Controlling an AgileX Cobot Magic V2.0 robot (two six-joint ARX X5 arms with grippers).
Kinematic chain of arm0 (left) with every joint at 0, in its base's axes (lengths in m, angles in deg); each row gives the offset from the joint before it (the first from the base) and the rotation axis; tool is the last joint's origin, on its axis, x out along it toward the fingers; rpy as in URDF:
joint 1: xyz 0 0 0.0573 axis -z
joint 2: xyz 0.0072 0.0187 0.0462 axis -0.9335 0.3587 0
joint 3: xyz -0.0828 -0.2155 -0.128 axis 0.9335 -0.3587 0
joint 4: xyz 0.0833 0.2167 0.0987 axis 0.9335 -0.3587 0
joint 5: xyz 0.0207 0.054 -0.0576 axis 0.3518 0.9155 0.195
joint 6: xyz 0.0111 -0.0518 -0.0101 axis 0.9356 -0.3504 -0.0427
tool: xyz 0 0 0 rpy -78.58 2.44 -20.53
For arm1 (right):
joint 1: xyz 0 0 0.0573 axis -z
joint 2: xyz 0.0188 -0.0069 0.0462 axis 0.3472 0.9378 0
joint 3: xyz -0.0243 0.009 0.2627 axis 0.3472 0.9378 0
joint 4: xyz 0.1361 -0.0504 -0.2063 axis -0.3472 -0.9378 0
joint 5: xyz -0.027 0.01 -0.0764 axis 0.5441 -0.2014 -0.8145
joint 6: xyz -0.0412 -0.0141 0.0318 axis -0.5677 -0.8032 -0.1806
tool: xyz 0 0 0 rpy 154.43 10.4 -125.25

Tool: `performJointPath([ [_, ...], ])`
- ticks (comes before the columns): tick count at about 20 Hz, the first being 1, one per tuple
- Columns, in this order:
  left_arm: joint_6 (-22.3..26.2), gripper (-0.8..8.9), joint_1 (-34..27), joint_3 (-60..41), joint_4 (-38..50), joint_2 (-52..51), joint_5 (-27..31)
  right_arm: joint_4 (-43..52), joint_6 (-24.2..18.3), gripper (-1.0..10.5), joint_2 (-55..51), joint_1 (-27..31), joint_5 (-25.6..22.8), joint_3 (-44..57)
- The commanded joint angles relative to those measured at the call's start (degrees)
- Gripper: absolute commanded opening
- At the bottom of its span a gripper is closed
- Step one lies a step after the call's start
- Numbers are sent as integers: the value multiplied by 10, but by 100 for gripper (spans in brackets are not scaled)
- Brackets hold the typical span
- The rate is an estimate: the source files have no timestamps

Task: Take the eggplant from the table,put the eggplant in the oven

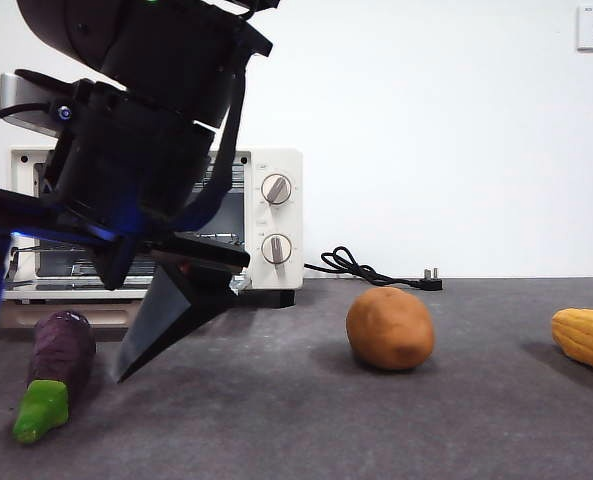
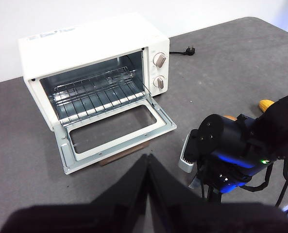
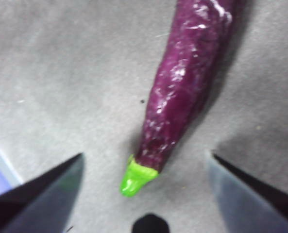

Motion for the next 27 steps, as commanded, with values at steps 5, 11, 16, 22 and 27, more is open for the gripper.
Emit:
performJointPath([
  [5, -4, -6, 1, -3, 4, -2, -9, 17, 12, 378, 17, -5, -5, -2],
  [11, -4, -6, 1, -3, 4, -2, -10, 19, 26, 377, 31, -5, -6, -2],
  [16, -3, -6, 1, -3, 4, -2, -9, 19, 46, 248, 51, -5, -6, -2],
  [22, -2, -6, 14, -3, 4, -2, -7, 30, 38, -15, 51, -7, -21, -2],
  [27, 1, -6, 16, -3, 4, -2, -7, 30, 23, -15, 33, -12, -32, -2],
])
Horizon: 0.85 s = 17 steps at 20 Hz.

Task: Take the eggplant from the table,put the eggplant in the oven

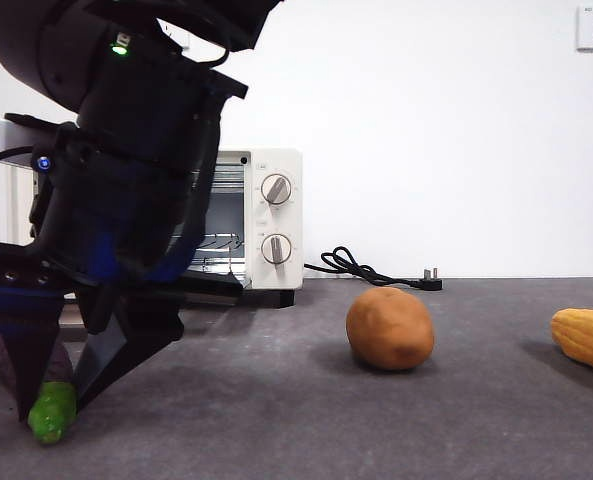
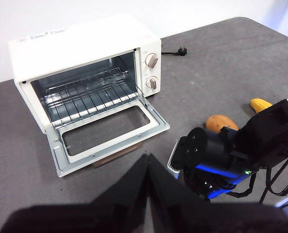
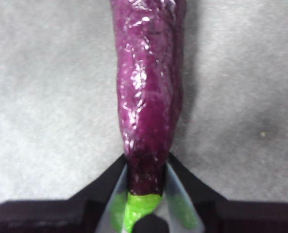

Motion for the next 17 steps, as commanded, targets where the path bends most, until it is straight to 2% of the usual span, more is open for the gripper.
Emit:
performJointPath([
  [1, 2, -6, 3, -3, 4, -2, 0, -5, -18, -15, -19, -3, 10, 1],
  [5, 2, -6, 6, -3, 4, -2, 0, -14, -29, -15, -84, -3, 138, 1],
  [6, 2, -6, 7, -3, 3, -2, 0, -14, -29, -15, -95, -2, 157, 1],
  [10, 2, -6, 6, -3, -5, -2, 0, 4, -23, -15, -99, 30, 214, -15],
  [12, 2, -6, 6, -3, -5, -2, 0, 32, -8, -15, -99, 50, 220, -17],
  [15, 2, -6, 6, -3, -5, -2, 0, 80, 39, -15, -98, 98, 277, -17],
  [17, 2, -6, 6, -3, -5, -2, 0, 97, 50, -16, -98, 124, 279, -17],
])
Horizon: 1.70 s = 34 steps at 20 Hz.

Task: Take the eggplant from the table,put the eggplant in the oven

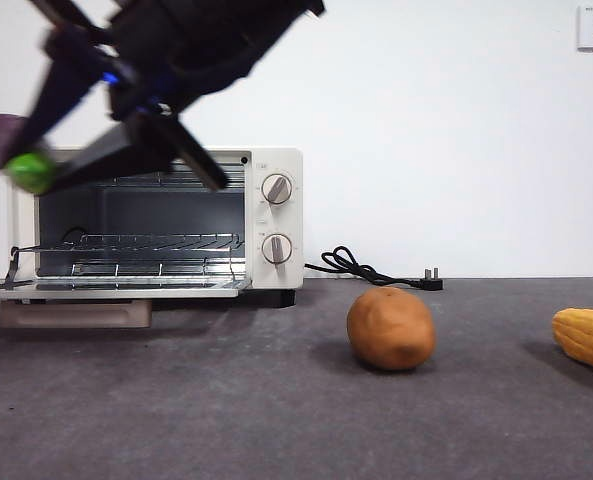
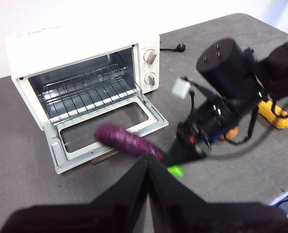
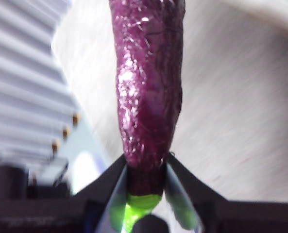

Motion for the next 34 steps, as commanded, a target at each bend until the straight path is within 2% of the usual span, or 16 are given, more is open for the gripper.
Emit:
performJointPath([
  [1, 2, -6, 3, -3, 3, -2, 0, 20, 30, -16, 5, 26, 11, -3],
  [8, 2, -6, 3, -3, 3, -2, 0, 90, 102, -16, 41, 92, 63, -4],
  [10, 2, -6, 3, -3, 3, -2, 0, 91, 109, -16, 67, 101, 70, -27],
  [14, 2, -6, 3, -3, 1, -2, 0, 87, 124, -16, 131, 109, 81, -123],
  [18, 2, -6, 3, -3, 1, -2, 0, 15, 121, -16, 217, 111, 88, -257],
  [22, 2, -6, 3, -3, 1, -2, 0, -1, 133, -16, 274, 117, 89, -329],
  [27, 2, -6, 3, -3, 0, -2, 0, 2, 143, -16, 285, 136, 17, -336],
  [34, 2, -6, 3, -3, 0, -2, 0, 13, 152, -16, 285, 142, -125, -336],
])
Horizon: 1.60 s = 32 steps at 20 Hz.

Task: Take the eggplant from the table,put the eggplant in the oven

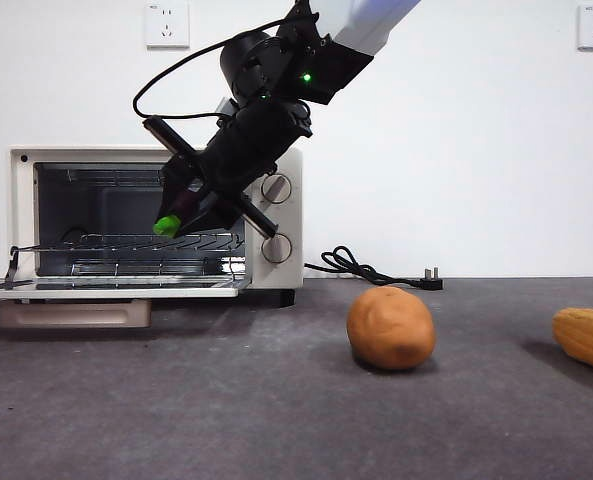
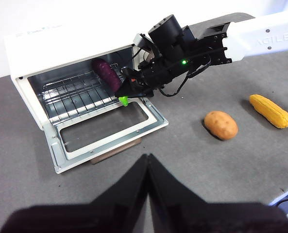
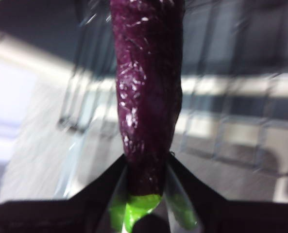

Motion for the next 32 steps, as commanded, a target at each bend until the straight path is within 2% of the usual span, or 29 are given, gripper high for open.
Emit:
performJointPath([
  [1, 2, -6, 3, -3, 1, -2, 0, 17, 5, -15, 11, -4, -33, -1],
  [6, 2, -6, 3, -3, 1, -2, 0, 43, 8, 1, 11, -4, -114, -1],
  [9, 2, -6, 3, -3, 0, -2, 0, 67, 26, 2, 11, -4, -144, -1],
  [12, 2, -6, 3, -3, 0, -2, 0, 77, 24, 41, 11, -5, -144, -1],
  [15, 2, -6, 3, -3, 0, -2, 0, 77, 19, 202, 11, -7, -141, -1],
  [19, 2, -6, 3, -3, 0, -2, 0, 76, 12, 212, 11, -12, -135, -1],
  [22, 2, -6, 3, -3, 0, -2, 0, 78, 8, 285, 11, -16, -136, -1],
  [29, 2, -6, 3, -3, 0, -2, 0, 76, 3, 285, 11, -17, -135, -1],
  [32, 3, -6, 10, -3, 0, -2, 16, 76, -21, 286, 10, -18, -132, -1],
])
